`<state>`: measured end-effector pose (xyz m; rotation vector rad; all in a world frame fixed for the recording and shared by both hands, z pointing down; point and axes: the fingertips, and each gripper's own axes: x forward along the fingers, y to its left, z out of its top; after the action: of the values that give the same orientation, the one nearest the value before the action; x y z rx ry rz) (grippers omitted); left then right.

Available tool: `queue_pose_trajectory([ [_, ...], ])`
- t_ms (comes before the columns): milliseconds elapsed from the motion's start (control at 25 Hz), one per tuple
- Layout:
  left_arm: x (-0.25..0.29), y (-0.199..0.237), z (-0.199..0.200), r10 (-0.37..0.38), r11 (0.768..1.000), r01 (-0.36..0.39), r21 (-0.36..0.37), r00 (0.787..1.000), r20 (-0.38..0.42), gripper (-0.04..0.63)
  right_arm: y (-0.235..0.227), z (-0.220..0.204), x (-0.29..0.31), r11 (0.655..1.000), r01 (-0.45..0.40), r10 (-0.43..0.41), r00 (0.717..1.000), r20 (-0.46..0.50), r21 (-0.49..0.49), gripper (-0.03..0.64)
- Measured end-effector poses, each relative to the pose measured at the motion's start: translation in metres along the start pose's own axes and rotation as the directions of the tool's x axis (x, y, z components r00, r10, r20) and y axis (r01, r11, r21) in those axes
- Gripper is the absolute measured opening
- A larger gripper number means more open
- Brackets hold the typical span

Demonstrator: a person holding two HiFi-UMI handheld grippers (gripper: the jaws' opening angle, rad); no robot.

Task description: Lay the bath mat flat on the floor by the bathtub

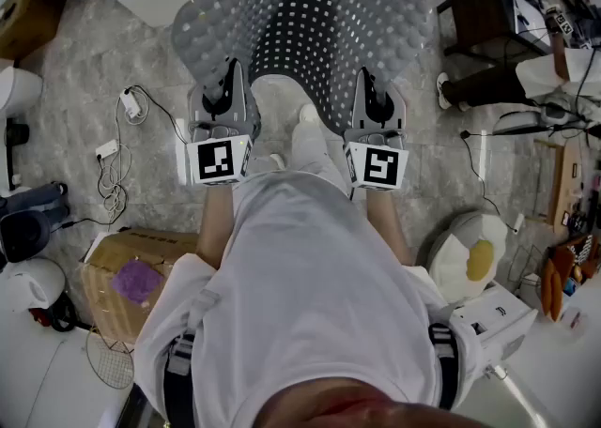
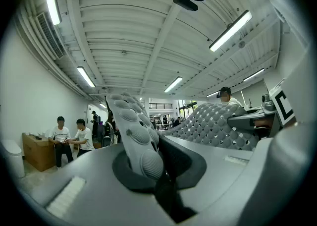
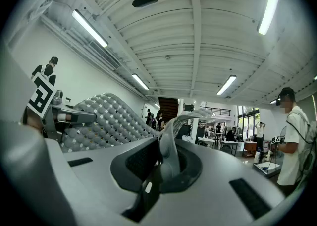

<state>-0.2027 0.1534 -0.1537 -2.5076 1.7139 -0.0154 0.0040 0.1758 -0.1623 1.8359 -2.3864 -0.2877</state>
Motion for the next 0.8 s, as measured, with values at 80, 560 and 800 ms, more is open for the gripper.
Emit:
queue_pose_trajectory([
  [80,0.001,-0.002,-0.002,-0.003,1.000,0.003,-0.001,1.000,-0.005,0.014,-0.002,-0.004,0.001,1.000,-0.003,0.003,1.000,-0.006,0.010,0.009],
  [560,0.014,0.009,-0.021,-0.003,1.000,0.002,-0.028,0.999,-0.051,0.014,-0.006,-0.018,0.020,0.999,-0.011,0.013,0.999,-0.050,0.041,0.015],
  [800,0.041,0.011,-0.035,0.007,0.999,-0.010,-0.039,0.997,-0.082,0.014,-0.023,-0.036,0.045,0.999,-0.022,0.026,0.996,-0.083,0.049,0.015],
])
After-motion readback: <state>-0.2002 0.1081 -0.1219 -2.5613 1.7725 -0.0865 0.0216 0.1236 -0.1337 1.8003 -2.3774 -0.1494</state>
